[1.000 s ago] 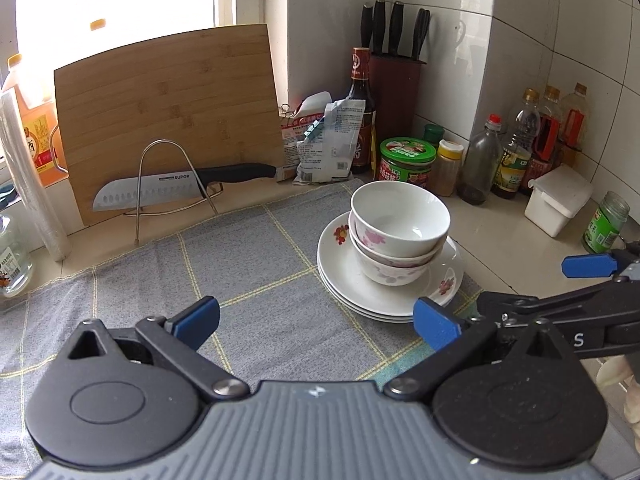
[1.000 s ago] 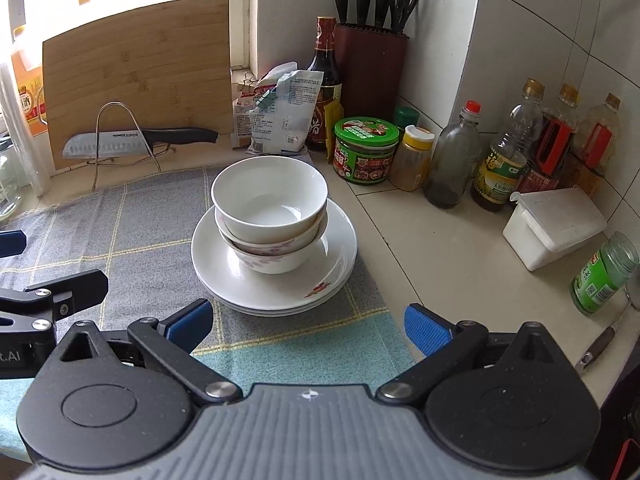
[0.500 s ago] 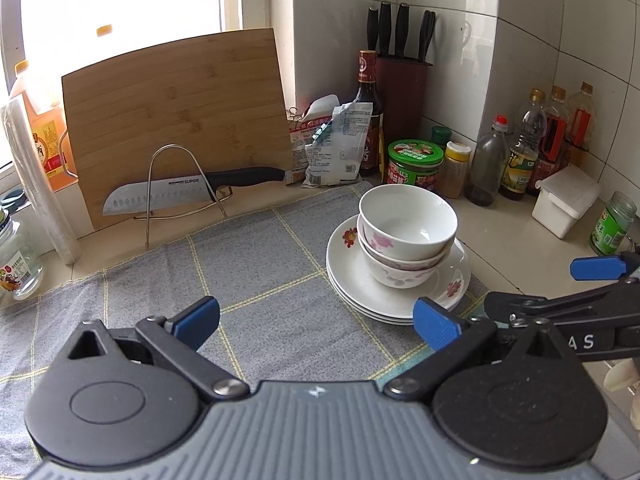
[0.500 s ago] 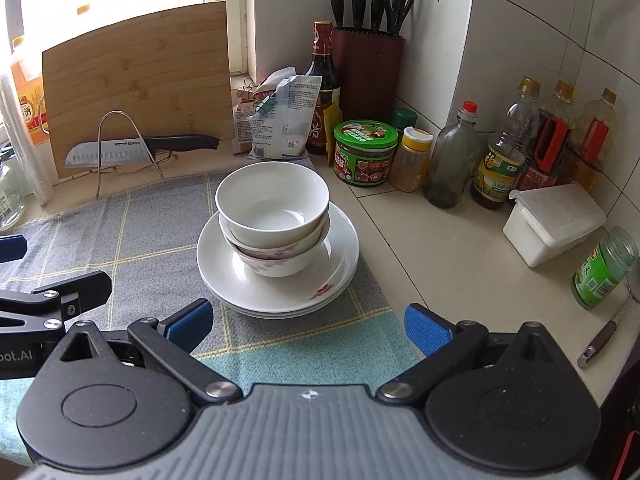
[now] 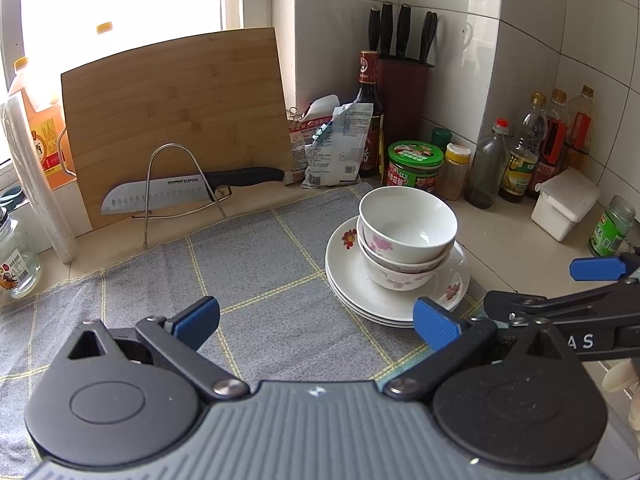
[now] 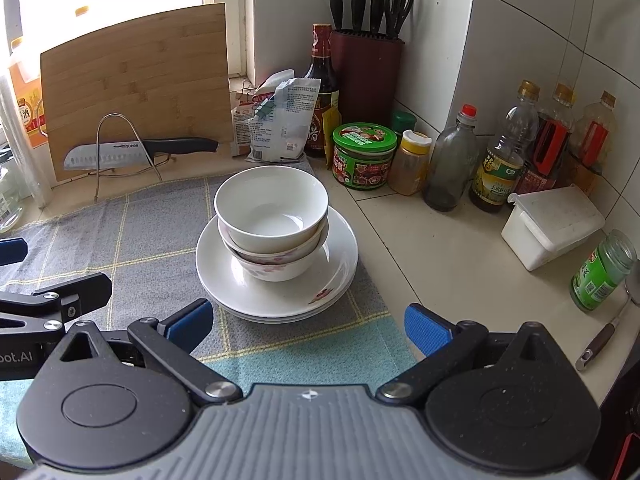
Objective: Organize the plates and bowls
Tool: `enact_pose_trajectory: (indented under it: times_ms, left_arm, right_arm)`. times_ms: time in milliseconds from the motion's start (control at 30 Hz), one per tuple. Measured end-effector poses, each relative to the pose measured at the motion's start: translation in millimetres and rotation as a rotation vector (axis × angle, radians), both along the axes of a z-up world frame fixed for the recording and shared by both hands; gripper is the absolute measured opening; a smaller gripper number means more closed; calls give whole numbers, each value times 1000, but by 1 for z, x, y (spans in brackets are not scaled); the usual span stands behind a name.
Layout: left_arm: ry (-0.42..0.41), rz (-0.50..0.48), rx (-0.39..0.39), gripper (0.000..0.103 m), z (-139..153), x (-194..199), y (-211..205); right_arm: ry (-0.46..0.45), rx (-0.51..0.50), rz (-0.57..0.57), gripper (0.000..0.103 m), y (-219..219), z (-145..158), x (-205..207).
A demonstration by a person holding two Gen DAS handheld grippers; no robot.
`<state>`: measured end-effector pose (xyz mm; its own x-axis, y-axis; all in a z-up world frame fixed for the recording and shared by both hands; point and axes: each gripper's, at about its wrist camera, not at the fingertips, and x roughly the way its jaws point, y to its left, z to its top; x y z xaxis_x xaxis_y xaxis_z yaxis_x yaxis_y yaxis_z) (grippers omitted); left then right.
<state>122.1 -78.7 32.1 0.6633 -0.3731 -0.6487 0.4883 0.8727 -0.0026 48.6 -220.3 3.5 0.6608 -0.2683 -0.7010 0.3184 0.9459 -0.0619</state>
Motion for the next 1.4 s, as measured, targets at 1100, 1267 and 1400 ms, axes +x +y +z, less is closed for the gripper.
enact_pose_trajectory:
  times_ms: [1100,1267,1400]
  left_arm:
    - [0,6,4,102,-1,2,2]
    - [2,6,5,102,-1,2,2]
    - [1,5,6,102,-1,2,2]
  right_arm:
    - [5,-10,-8,103,1,1,2]
    - [7,-10,-8,103,1,1,2]
    - [5,-10,-9,103,1,1,2]
